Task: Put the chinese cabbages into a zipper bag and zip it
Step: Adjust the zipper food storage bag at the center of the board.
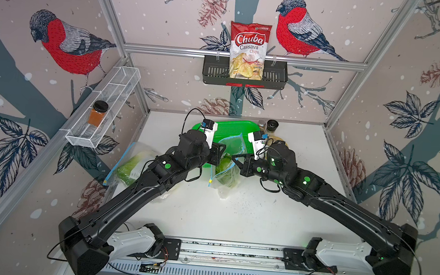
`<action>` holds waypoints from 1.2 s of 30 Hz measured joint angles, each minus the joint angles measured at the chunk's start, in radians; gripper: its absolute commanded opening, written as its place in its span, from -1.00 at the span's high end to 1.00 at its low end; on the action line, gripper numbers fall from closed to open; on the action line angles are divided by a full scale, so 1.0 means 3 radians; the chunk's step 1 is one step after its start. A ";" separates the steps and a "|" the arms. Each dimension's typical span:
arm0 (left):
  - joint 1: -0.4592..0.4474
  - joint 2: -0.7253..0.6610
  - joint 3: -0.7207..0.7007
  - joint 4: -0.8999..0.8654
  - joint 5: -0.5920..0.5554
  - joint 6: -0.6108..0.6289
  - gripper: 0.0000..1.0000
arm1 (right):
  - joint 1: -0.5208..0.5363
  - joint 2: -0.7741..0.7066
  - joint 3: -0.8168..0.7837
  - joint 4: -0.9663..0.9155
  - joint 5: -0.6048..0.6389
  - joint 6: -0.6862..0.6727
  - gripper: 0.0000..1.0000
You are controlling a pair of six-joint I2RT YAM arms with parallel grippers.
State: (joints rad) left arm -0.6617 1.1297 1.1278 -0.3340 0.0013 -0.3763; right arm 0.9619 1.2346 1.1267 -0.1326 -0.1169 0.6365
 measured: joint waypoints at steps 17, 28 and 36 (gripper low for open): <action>0.0172 -0.0295 0.0085 -0.0223 -0.0355 0.0291 -0.10 | -0.0221 -0.0034 0.0179 0.0000 -0.0154 -0.0182 0.92; 0.0211 0.0231 0.0526 -0.0538 -0.0278 0.0341 -0.10 | -0.0234 0.0052 0.0398 -0.0435 -0.0448 -0.0833 0.93; 0.0226 0.0593 0.0734 -0.0750 -0.0267 0.0470 0.44 | -0.0233 0.0056 0.0427 -0.0647 -0.0509 -0.1167 0.94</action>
State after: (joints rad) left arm -0.5938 1.3075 1.3479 -0.5591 -0.0788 -0.2352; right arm 0.8921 1.2514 1.2549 -0.3267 -0.2695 0.2863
